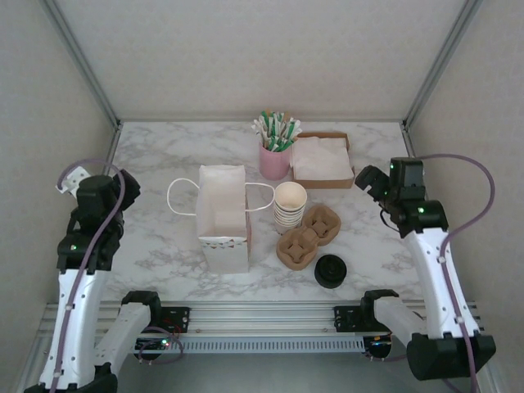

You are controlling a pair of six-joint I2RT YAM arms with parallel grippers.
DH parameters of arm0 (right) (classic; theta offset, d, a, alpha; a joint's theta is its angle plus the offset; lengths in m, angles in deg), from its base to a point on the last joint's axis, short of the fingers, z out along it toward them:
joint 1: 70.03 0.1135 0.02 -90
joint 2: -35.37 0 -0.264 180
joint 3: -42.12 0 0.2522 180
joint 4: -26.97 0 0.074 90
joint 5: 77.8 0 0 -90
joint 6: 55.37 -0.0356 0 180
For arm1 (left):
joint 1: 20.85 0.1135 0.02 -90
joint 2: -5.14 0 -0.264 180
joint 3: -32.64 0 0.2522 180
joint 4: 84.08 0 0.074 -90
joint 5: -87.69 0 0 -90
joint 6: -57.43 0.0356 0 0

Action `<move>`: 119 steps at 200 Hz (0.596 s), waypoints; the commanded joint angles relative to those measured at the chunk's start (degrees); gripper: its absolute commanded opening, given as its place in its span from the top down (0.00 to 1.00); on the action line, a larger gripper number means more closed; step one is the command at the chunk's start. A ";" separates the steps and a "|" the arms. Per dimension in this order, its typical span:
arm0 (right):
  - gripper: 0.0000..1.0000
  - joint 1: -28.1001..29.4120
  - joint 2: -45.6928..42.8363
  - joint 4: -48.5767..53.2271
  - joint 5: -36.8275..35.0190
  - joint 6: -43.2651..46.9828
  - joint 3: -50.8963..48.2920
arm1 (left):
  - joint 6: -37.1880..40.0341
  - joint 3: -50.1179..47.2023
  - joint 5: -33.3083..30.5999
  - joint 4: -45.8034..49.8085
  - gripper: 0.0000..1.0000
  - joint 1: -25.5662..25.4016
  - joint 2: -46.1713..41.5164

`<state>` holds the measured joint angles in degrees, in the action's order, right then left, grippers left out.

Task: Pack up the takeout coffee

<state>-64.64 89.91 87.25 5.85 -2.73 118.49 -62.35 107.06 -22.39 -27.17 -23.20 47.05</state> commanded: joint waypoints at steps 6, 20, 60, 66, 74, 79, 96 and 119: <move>0.01 0.12 -2.56 7.41 11.63 -5.82 3.19 | -3.76 7.55 21.23 3.76 0.06 -0.68 -0.22; 0.01 0.96 -2.10 7.81 14.89 -8.00 4.44 | -5.04 10.63 28.84 3.72 0.10 -1.53 1.16; 0.14 10.12 1.67 8.75 10.63 -11.62 8.94 | -8.35 16.47 40.06 1.68 0.17 -4.53 1.97; 0.18 11.79 2.73 9.22 9.22 -11.89 10.22 | -7.79 17.38 40.58 2.14 0.19 -5.47 2.42; 0.24 14.11 4.21 9.89 7.07 -12.06 11.63 | -7.08 18.83 40.31 3.68 0.21 -7.09 3.39; 0.28 15.55 5.20 10.18 5.83 -12.03 12.51 | -6.31 19.82 40.14 4.71 0.23 -8.29 4.10; 0.35 20.17 8.89 12.12 1.14 -12.10 15.63 | -3.72 22.45 37.81 8.18 0.25 -14.26 7.28; 0.45 25.18 13.84 14.46 -3.05 -12.54 18.79 | -0.04 27.42 32.43 13.36 0.26 -23.87 13.31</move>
<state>-43.44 99.95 97.44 9.93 -13.99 133.77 -66.84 129.84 12.82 -21.05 -40.14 55.07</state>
